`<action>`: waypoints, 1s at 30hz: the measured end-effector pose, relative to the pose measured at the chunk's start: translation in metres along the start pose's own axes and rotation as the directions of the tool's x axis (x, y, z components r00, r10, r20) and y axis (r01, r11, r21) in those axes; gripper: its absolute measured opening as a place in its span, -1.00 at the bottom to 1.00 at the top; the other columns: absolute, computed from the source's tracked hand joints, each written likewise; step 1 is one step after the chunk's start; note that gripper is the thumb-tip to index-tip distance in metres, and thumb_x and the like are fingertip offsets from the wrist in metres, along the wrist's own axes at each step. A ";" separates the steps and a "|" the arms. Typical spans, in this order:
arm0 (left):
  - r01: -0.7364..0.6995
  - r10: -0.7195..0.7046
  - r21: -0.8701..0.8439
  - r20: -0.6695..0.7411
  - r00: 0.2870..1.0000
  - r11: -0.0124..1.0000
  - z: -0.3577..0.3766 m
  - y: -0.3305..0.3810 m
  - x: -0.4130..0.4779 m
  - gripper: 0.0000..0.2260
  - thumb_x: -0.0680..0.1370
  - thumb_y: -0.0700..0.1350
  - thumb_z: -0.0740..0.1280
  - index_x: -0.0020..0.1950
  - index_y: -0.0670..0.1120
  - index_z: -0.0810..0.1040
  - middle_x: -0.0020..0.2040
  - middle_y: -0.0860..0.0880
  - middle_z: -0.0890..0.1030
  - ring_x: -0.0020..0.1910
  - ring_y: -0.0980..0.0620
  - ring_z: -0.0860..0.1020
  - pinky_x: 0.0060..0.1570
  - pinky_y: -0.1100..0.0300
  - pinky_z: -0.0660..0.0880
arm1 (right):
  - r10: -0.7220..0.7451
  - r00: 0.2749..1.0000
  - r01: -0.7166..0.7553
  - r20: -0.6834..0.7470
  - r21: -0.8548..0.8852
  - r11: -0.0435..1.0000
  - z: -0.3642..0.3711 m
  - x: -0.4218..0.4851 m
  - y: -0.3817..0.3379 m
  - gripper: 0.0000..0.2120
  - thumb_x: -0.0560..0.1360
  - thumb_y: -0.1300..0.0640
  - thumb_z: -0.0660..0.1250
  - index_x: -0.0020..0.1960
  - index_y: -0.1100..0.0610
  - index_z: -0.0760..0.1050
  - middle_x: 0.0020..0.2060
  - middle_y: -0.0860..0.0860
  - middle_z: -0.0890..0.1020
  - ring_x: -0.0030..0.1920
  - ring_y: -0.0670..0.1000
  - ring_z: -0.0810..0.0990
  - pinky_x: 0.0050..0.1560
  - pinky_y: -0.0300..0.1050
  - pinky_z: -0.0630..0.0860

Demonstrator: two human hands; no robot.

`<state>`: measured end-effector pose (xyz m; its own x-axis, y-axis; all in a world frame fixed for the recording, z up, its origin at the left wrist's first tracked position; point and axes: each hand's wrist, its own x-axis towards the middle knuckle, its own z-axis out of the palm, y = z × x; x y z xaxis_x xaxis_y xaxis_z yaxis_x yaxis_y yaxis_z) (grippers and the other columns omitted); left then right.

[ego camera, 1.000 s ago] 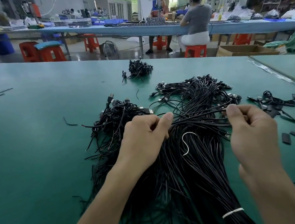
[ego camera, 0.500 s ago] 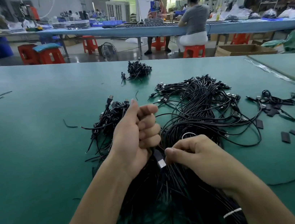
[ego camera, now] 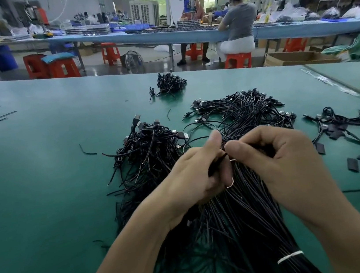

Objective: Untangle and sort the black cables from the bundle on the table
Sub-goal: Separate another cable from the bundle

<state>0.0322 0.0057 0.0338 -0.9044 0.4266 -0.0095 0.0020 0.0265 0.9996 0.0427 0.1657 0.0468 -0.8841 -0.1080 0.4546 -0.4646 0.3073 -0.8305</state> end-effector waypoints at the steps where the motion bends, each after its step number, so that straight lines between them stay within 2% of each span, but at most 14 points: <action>1: 0.022 -0.020 -0.033 0.047 0.999 0.999 -0.001 0.001 -0.001 -0.36 0.63 0.34 -0.03 -0.45 -0.01 0.46 -0.60 0.11 0.23 -0.64 0.17 0.21 -0.59 0.36 0.16 | 0.013 0.999 -0.012 -0.032 0.026 1.000 0.000 0.000 0.003 -0.76 0.33 -0.16 0.42 -0.23 0.01 0.62 -0.47 0.11 0.52 -0.44 -0.02 0.38 -0.43 -0.14 0.34; 3: 0.077 -0.046 -0.170 0.185 0.982 0.982 -0.004 0.006 -0.003 -0.41 0.58 0.37 0.01 -0.44 -0.01 0.40 -0.59 0.11 0.19 -0.64 0.18 0.16 -0.61 0.35 0.12 | 0.068 0.997 -0.065 -0.025 0.111 0.992 0.003 0.000 0.007 -0.75 0.33 -0.16 0.41 -0.23 0.04 0.61 -0.49 0.09 0.40 -0.44 -0.06 0.29 -0.47 -0.23 0.24; 6: 0.094 0.066 -0.520 0.280 0.958 0.849 -0.013 0.010 -0.004 -0.55 0.60 0.18 0.12 -0.42 -0.02 0.38 -0.59 0.13 0.24 -0.65 0.21 0.16 -0.65 0.36 0.10 | 0.168 0.980 -0.182 0.110 0.124 0.975 0.008 -0.001 0.010 -0.75 0.45 -0.15 0.31 -0.24 -0.02 0.62 -0.51 -0.09 0.37 -0.47 -0.12 0.24 -0.50 -0.31 0.17; 8: 0.042 0.154 -0.720 0.204 0.967 0.692 -0.018 0.011 -0.002 -0.63 0.61 0.05 0.17 -0.34 -0.05 0.48 -0.56 0.12 0.29 -0.63 0.19 0.21 -0.65 0.36 0.16 | 0.211 0.954 -0.208 0.211 -0.035 0.977 0.010 -0.003 0.013 -0.78 0.56 -0.10 0.28 -0.19 -0.14 0.64 -0.50 -0.11 0.45 -0.50 -0.13 0.27 -0.50 -0.24 0.20; 10: -0.049 0.137 -0.822 0.036 0.990 0.568 -0.019 0.011 0.002 -0.62 0.65 0.01 0.17 -0.22 -0.13 0.63 -0.50 0.08 0.42 -0.57 0.19 0.39 -0.60 0.37 0.33 | 0.235 0.916 -0.202 0.325 -0.133 0.970 0.012 -0.006 0.011 -0.80 0.59 -0.06 0.28 -0.12 -0.18 0.65 -0.48 -0.08 0.46 -0.48 -0.07 0.31 -0.47 -0.12 0.25; 13: -0.245 0.078 -0.720 -0.257 0.963 0.650 -0.016 0.004 0.009 -0.54 0.69 0.02 0.10 0.00 -0.24 0.70 -0.19 -0.11 0.70 -0.22 0.01 0.70 -0.27 0.25 0.63 | 0.198 0.879 -0.101 0.433 -0.236 0.966 0.013 -0.008 0.004 -0.77 0.60 -0.05 0.26 -0.19 -0.10 0.60 -0.44 0.02 0.44 -0.40 0.03 0.36 -0.33 0.10 0.42; 15: -0.283 0.094 -0.541 -0.350 0.932 0.792 -0.014 -0.003 0.013 -0.57 0.70 0.02 0.08 0.11 -0.24 0.63 0.00 -0.19 0.72 0.02 -0.09 0.71 -0.01 0.13 0.65 | 0.169 0.898 -0.075 0.405 -0.237 0.969 0.011 -0.008 -0.001 -0.75 0.60 -0.05 0.26 -0.22 -0.06 0.57 -0.46 -0.07 0.48 -0.41 -0.01 0.42 -0.28 0.14 0.47; 17: -0.252 0.135 -0.234 -0.422 0.897 0.939 -0.010 -0.007 0.012 -0.61 0.70 0.01 0.09 0.08 -0.18 0.64 -0.03 -0.13 0.73 0.02 -0.03 0.70 0.05 0.15 0.63 | 0.110 0.940 -0.043 0.323 -0.208 0.977 0.008 -0.007 -0.003 -0.76 0.59 -0.06 0.27 -0.18 -0.04 0.61 -0.38 -0.12 0.63 -0.36 -0.07 0.56 -0.23 0.03 0.52; 18: -0.195 0.149 -0.072 -0.416 0.897 0.978 -0.008 -0.008 0.011 -0.60 0.70 0.01 0.10 0.01 -0.14 0.67 -0.09 -0.09 0.74 -0.05 0.02 0.71 -0.02 0.20 0.63 | 0.069 0.960 -0.014 0.271 -0.199 0.980 0.006 -0.006 -0.003 -0.77 0.58 -0.05 0.29 -0.19 -0.04 0.63 -0.34 -0.14 0.66 -0.33 -0.13 0.59 -0.23 -0.13 0.51; 20: -0.048 0.071 0.091 -0.268 0.961 0.995 -0.003 -0.006 0.006 -0.51 0.71 0.05 0.09 -0.23 -0.06 0.71 -0.29 -0.06 0.71 -0.29 0.05 0.69 -0.24 0.26 0.59 | 0.022 0.983 0.004 0.183 -0.142 0.990 0.005 -0.004 -0.003 -0.78 0.56 0.02 0.36 -0.25 -0.01 0.62 -0.39 -0.17 0.64 -0.36 -0.19 0.58 -0.29 -0.35 0.42; 23: 0.146 -0.147 0.064 0.014 0.989 0.987 0.001 -0.003 -0.001 -0.35 0.69 0.19 0.02 -0.44 -0.07 0.61 -0.58 0.03 0.44 -0.63 0.09 0.44 -0.58 0.37 0.34 | 0.008 0.995 -0.010 0.099 0.018 1.000 0.004 -0.003 0.000 -0.83 0.47 0.06 0.46 -0.28 0.06 0.59 -0.56 -0.11 0.55 -0.54 -0.21 0.44 -0.43 -0.40 0.35; 25: 0.187 -0.172 -0.088 0.156 0.973 0.978 0.000 -0.001 -0.003 -0.32 0.61 0.34 0.00 -0.47 -0.08 0.49 -0.63 0.08 0.25 -0.69 0.17 0.24 -0.64 0.42 0.15 | -0.003 1.000 0.002 0.018 0.045 0.999 0.001 -0.002 0.001 -0.82 0.38 -0.04 0.47 -0.26 0.05 0.60 -0.55 -0.13 0.49 -0.50 -0.21 0.35 -0.45 -0.40 0.29; 27: 0.170 -0.079 -0.327 0.276 0.958 0.930 -0.004 0.003 -0.004 -0.38 0.58 0.35 0.02 -0.47 -0.06 0.38 -0.63 0.12 0.21 -0.69 0.22 0.18 -0.65 0.40 0.06 | 0.027 0.999 -0.025 -0.034 0.038 0.999 0.000 -0.001 0.004 -0.79 0.37 -0.14 0.41 -0.22 0.01 0.62 -0.51 -0.03 0.49 -0.45 -0.15 0.34 -0.45 -0.30 0.28; 30: 0.087 0.073 -0.618 0.230 0.971 0.781 -0.011 0.010 -0.004 -0.53 0.61 0.14 0.13 -0.45 -0.03 0.36 -0.60 0.12 0.27 -0.66 0.23 0.26 -0.67 0.36 0.11 | 0.121 0.993 -0.122 -0.012 -0.052 0.991 0.001 -0.002 0.009 -0.88 0.48 -0.10 0.38 -0.16 -0.11 0.66 -0.49 0.03 0.51 -0.46 -0.08 0.34 -0.47 -0.17 0.28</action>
<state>0.0314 -0.0061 0.0441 -0.7796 0.6236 0.0582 -0.3413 -0.5009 0.7954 0.0404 0.1676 0.0374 -0.9333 -0.0589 0.3541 -0.3502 0.3664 -0.8620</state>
